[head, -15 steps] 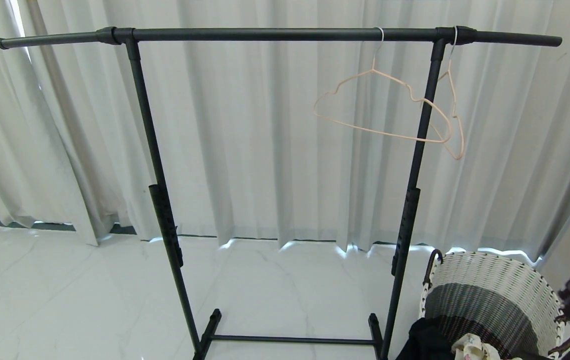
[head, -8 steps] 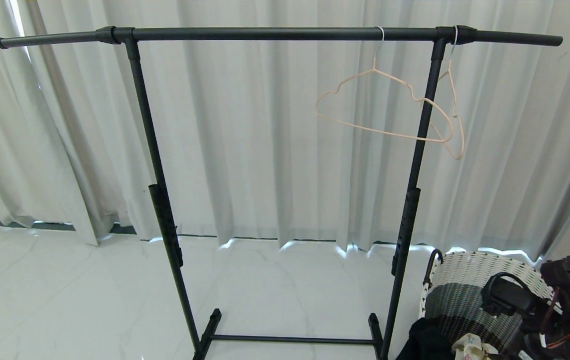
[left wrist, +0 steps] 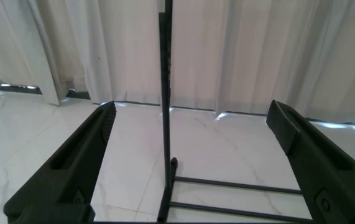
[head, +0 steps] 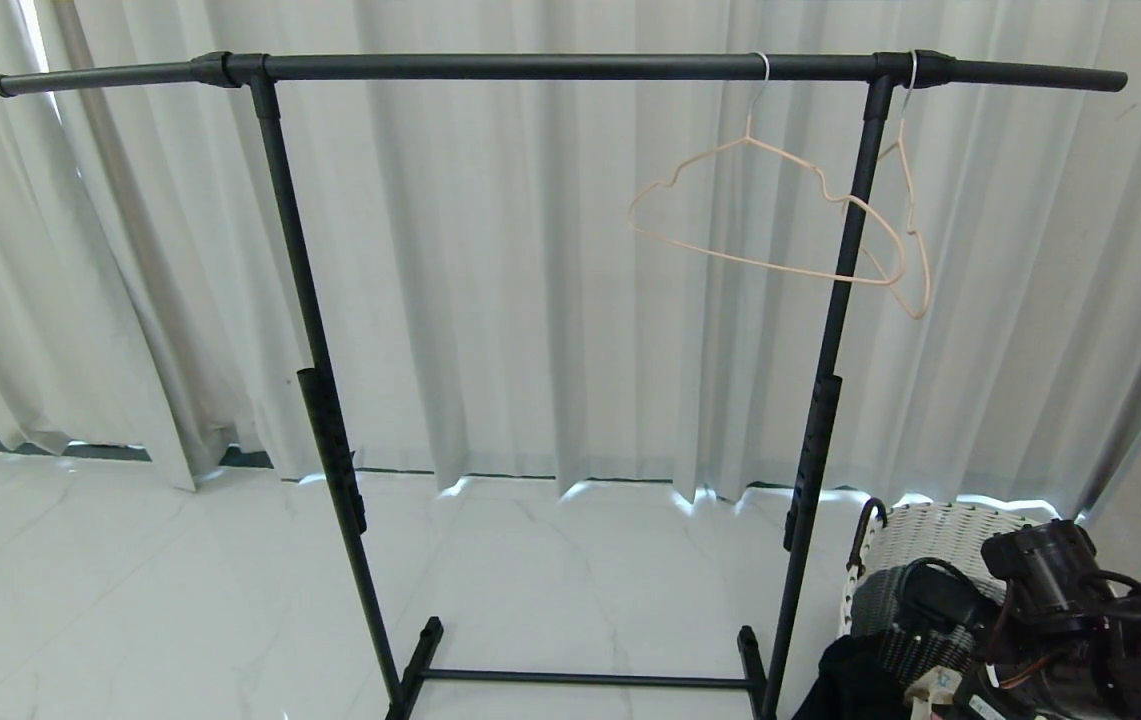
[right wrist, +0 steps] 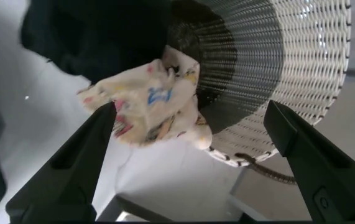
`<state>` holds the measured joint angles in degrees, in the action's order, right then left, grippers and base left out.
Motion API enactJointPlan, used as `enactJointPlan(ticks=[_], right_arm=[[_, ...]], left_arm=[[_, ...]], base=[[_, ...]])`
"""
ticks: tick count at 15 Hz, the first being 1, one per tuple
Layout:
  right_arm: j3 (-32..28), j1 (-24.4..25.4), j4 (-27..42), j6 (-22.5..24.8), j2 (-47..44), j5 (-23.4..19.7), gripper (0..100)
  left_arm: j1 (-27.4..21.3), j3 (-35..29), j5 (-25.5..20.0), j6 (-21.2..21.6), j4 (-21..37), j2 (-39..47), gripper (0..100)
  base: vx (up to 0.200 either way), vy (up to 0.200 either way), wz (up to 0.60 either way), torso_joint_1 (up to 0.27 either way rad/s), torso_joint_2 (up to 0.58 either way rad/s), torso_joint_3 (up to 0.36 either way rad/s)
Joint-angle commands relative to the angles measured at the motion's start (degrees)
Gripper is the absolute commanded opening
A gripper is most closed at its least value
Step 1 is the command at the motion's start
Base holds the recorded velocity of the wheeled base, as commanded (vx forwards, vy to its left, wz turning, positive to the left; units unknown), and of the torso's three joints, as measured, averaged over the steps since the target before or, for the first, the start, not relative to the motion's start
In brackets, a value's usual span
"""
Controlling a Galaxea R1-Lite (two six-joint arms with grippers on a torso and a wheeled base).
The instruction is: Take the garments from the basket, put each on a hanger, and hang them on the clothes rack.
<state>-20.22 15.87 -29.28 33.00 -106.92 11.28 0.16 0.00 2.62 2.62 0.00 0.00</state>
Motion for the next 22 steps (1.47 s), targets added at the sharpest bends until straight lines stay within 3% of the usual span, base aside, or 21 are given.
enactJointPlan(ticks=[1, 3, 7, 13, 14, 18, 20, 22], right_arm=[[-0.1, 0.0, -1.0, 0.0, -4.1, 0.9, 100], [0.0, -0.1, -1.4, 0.0, -4.6, 3.8, 100], [-0.4, -1.5, -1.7, 0.0, -5.4, 4.0, 100], [-0.4, -1.7, -9.6, 0.1, -9.6, 7.8, 100], [-0.4, -1.6, -9.7, 0.1, -9.6, 7.8, 0], [0.4, -1.6, -9.7, 0.0, -6.4, 7.5, 0], [2.6, -1.7, -8.3, 0.0, 1.4, 7.5, 0], [1.4, -2.1, 1.7, -0.6, 12.5, 7.5, 0]], left_arm=[[0.0, 0.0, 0.0, 0.0, 0.0, 0.1, 100], [0.0, 0.0, 0.0, 0.0, 0.0, 0.1, 100], [0.0, 0.0, 0.0, 0.0, 0.0, 0.1, 100], [0.0, 0.0, 0.0, 0.0, 0.0, 0.1, 100], [0.0, 0.0, 0.0, 0.0, 0.0, 0.1, 100], [0.0, 0.0, 0.0, 0.0, 0.0, 0.1, 100], [0.0, 0.0, 0.0, -0.1, 0.0, 0.0, 100], [0.0, 0.0, 0.0, -0.5, 0.0, 0.0, 100]], base=[[0.0, 0.0, 0.0, 0.0, 0.0, 0.0], [0.0, 0.0, 0.0, 0.0, 0.0, 0.0], [0.0, 0.0, 0.0, 0.0, 0.0, 0.0], [0.0, 0.0, 0.0, 0.0, 0.0, 0.0], [0.0, 0.0, 0.0, 0.0, 0.0, 0.0], [0.0, 0.0, 0.0, 0.0, 0.0, 0.0], [0.0, 0.0, 0.0, 0.0, 0.0, 0.0], [0.0, 0.0, 0.0, 0.0, 0.0, 0.0]])
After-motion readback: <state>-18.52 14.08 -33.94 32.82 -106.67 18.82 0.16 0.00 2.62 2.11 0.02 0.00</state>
